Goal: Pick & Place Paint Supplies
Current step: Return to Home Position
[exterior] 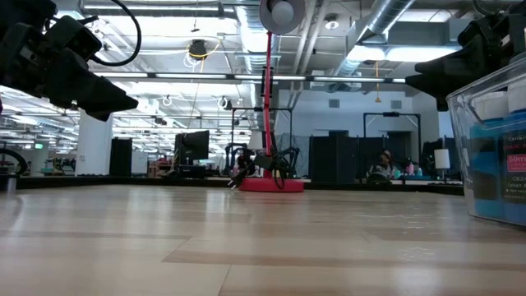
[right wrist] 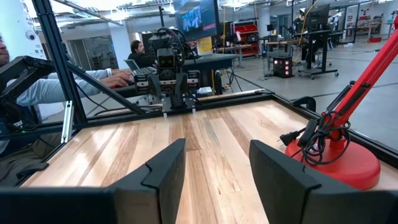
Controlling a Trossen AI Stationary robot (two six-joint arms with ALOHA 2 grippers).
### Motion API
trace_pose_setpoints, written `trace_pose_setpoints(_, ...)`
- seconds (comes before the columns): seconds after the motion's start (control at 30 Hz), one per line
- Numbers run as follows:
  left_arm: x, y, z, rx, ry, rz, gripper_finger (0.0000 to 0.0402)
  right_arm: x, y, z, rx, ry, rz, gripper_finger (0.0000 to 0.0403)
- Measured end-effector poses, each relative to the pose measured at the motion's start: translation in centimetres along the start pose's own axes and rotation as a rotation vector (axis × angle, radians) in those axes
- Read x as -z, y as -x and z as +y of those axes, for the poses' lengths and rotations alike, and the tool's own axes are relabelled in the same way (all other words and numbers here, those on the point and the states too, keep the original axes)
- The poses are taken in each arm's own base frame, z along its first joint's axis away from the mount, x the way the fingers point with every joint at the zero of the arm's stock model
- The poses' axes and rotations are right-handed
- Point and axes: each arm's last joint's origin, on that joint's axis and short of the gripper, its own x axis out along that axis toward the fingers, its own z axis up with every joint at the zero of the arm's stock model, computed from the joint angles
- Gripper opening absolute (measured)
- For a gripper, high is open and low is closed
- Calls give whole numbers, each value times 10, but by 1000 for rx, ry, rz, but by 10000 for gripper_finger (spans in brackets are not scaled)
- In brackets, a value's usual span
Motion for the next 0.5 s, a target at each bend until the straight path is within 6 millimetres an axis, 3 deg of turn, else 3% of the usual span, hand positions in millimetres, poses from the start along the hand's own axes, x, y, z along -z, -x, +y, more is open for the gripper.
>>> trace_pose_setpoints(0.5,-1,0,0,2,3,-13,163,0,0,0,0,0,1,171)
